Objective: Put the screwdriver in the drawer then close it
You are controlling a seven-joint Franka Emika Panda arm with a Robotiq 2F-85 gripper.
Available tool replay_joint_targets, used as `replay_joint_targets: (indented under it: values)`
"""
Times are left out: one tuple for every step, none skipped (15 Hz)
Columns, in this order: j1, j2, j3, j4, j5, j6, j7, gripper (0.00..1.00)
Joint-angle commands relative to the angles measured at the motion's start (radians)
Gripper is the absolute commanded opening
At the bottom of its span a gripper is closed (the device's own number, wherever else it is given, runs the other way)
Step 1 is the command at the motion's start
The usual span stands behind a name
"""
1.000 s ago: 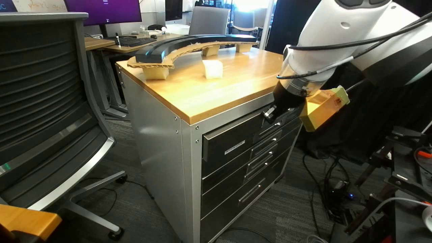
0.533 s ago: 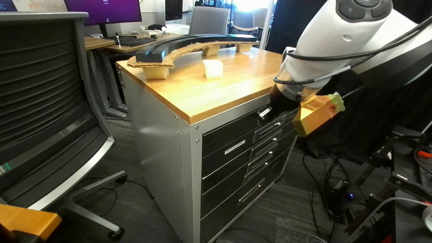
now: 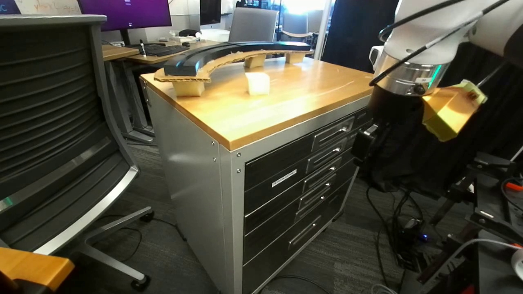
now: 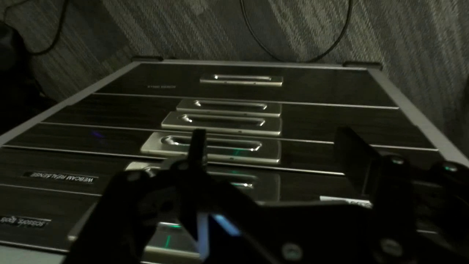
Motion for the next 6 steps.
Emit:
replay_joint_targets:
  values:
    - [-0.118,-0.106,0.170,0.048,0.281,-0.173,-0.270,1.00]
    - [-0.116,-0.142,0.179,0.074,0.367,-0.230,-0.336,1.00]
    - [-0.124,-0.169,0.191,0.102,0.453,-0.275,-0.384,1.00]
    - [-0.117,-0.207,0.182,0.129,0.535,-0.316,-0.401,1.00]
    - [-0.020,-0.132,0.082,0.091,0.431,-0.231,-0.335,1.00]
    - [-0.024,-0.161,0.088,0.115,0.481,-0.269,-0.363,1.00]
